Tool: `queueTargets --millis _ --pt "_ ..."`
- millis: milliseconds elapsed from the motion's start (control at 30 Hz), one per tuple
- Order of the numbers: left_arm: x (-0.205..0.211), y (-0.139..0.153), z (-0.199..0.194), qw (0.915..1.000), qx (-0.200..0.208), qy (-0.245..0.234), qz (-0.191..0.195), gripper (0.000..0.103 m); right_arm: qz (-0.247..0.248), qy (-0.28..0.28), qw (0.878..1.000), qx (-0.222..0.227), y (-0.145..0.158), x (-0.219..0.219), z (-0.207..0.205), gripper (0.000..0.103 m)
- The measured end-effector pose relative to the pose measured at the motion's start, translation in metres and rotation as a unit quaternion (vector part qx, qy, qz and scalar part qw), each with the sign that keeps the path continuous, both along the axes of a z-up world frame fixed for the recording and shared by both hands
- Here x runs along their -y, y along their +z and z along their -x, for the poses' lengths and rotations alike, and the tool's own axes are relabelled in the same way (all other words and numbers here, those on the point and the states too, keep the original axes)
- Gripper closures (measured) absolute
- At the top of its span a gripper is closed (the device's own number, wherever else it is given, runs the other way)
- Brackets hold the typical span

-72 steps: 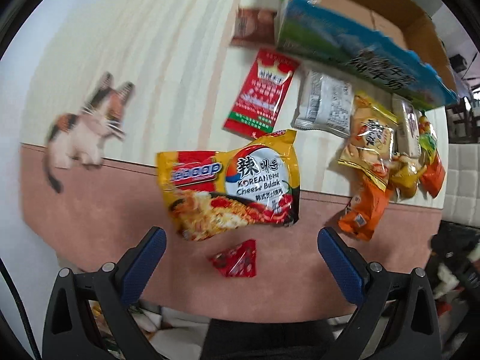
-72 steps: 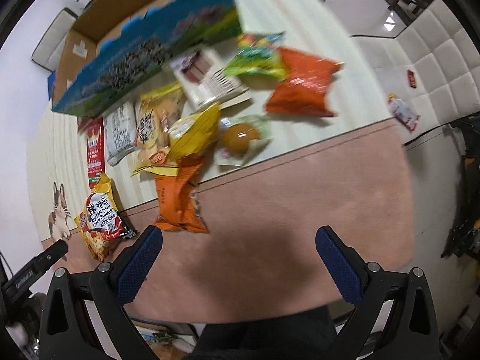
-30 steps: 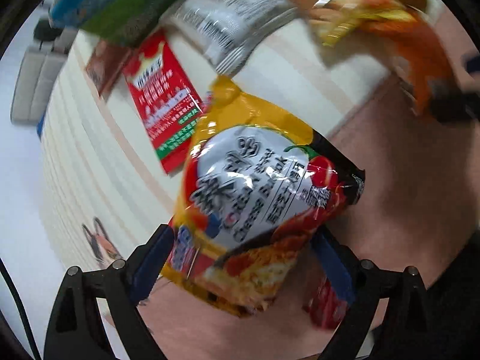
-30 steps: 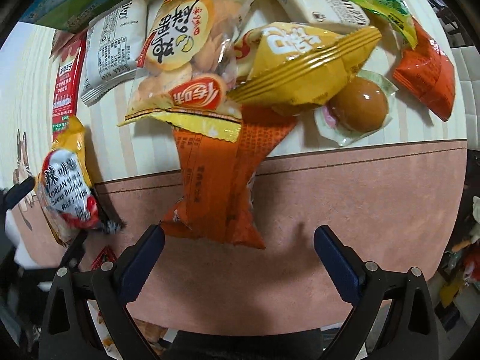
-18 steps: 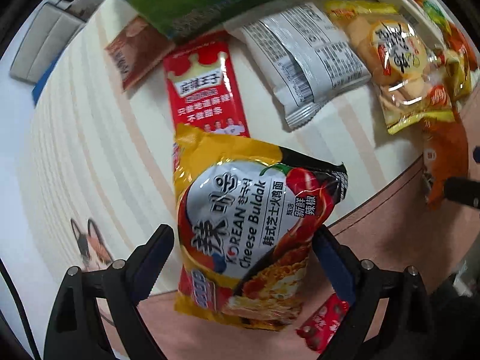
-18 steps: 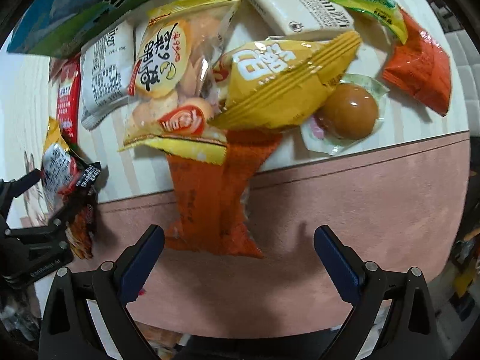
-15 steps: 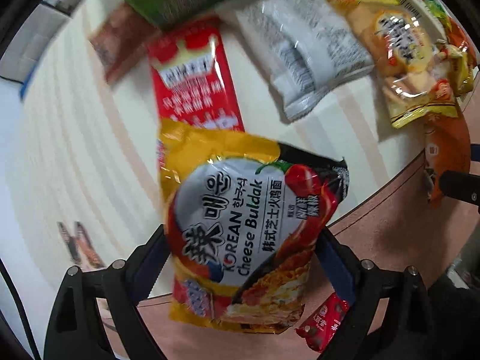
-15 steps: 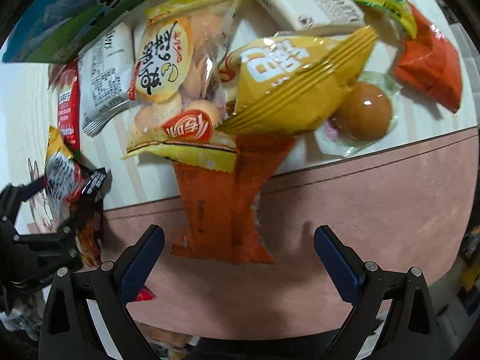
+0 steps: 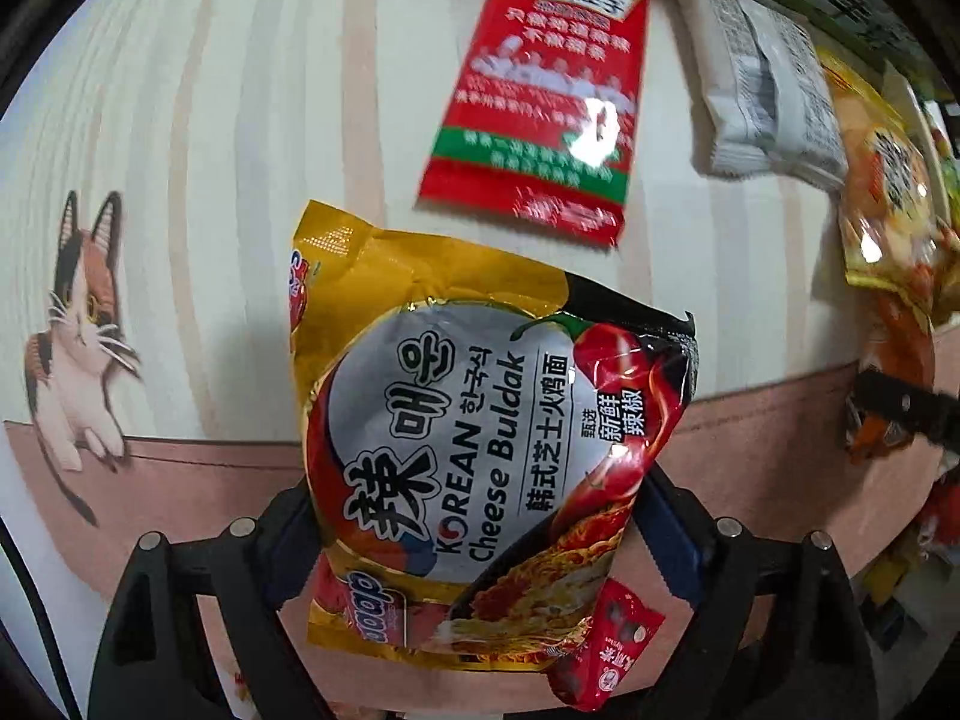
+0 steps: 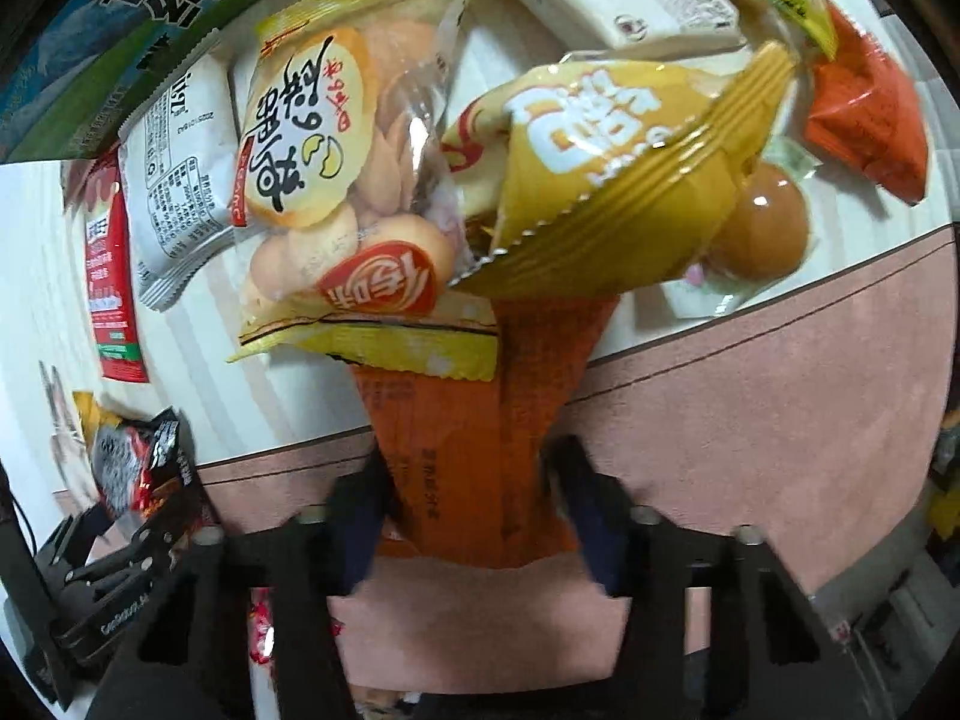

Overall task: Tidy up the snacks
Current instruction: 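Grasp the Cheese Buldak noodle pack with the left tool while the right tool grasps the orange pastry packet, then carry both packets into the cardboard box and open both tools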

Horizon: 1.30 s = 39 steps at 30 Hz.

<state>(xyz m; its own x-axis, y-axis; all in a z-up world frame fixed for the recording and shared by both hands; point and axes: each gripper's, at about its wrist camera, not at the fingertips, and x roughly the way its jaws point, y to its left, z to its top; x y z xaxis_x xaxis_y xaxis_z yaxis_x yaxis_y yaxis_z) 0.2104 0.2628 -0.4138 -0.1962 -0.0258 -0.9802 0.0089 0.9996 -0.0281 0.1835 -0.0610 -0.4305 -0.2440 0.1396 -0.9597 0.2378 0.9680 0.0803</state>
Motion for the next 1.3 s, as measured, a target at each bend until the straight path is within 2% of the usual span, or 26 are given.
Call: queueTargets --millis 33,167,200,267,400,500,533,700,733,900,933,1100,1167,1233,1300 --pt "-0.001 -0.001 0.004 1.0000 0.000 -0.008 0.004 0.012 -0.001 0.001 1.000 0.000 0.010 -0.004 0.003 0.055" --pt "-0.009 -0.004 0.017 0.9989 0.002 -0.046 0.007 0.011 0.009 0.009 1.000 0.008 0.016 -0.020 0.015 0.059" --pt "-0.010 -0.005 0.021 0.9989 0.009 -0.045 0.005 0.012 0.012 0.011 1.000 0.009 0.016 -0.024 0.021 0.059" --pt "0.016 -0.010 0.033 0.9991 0.022 -0.037 -0.003 0.013 0.015 0.016 1.000 0.007 0.018 -0.027 0.027 0.060" --pt "0.010 -0.011 0.054 0.9989 0.044 -0.010 -0.008 0.013 0.013 0.023 1.000 0.016 0.028 -0.031 0.044 0.061" --pt "0.014 0.012 0.067 0.9982 0.057 0.018 -0.007 0.013 0.000 0.028 0.999 0.027 0.043 -0.030 0.058 0.061" --pt "0.028 0.031 0.069 0.9977 0.062 0.027 -0.008 0.013 -0.004 0.029 0.999 0.029 0.048 -0.037 0.060 0.062" --pt "0.012 0.073 0.080 0.9934 0.096 0.063 -0.010 0.014 -0.041 0.048 0.997 0.052 0.083 -0.033 0.062 0.062" --pt "0.014 0.089 0.074 0.9924 0.103 0.067 -0.007 0.014 -0.052 0.053 0.996 0.058 0.095 -0.029 0.065 0.062" --pt "0.015 0.130 0.069 0.9851 0.144 0.094 -0.007 0.018 -0.091 0.077 0.989 0.085 0.134 -0.021 0.047 0.063" --pt "0.036 0.143 0.057 0.9835 0.152 0.098 0.002 0.018 -0.095 0.080 0.988 0.089 0.137 -0.021 0.039 0.063" --pt "0.073 0.199 0.015 0.9756 0.194 0.099 0.023 0.018 -0.124 0.087 0.980 0.129 0.181 0.004 -0.002 0.063" --pt "0.085 0.218 -0.006 0.9737 0.204 0.094 0.041 0.018 -0.133 0.085 0.976 0.150 0.200 0.010 -0.026 0.063" --pt "0.103 0.248 -0.028 0.9722 0.208 0.088 0.060 0.018 -0.139 0.084 0.973 0.164 0.210 0.006 -0.045 0.063" --pt "0.111 0.261 -0.056 0.9702 0.212 0.088 0.079 0.018 -0.145 0.081 0.969 0.182 0.224 0.014 -0.072 0.063"
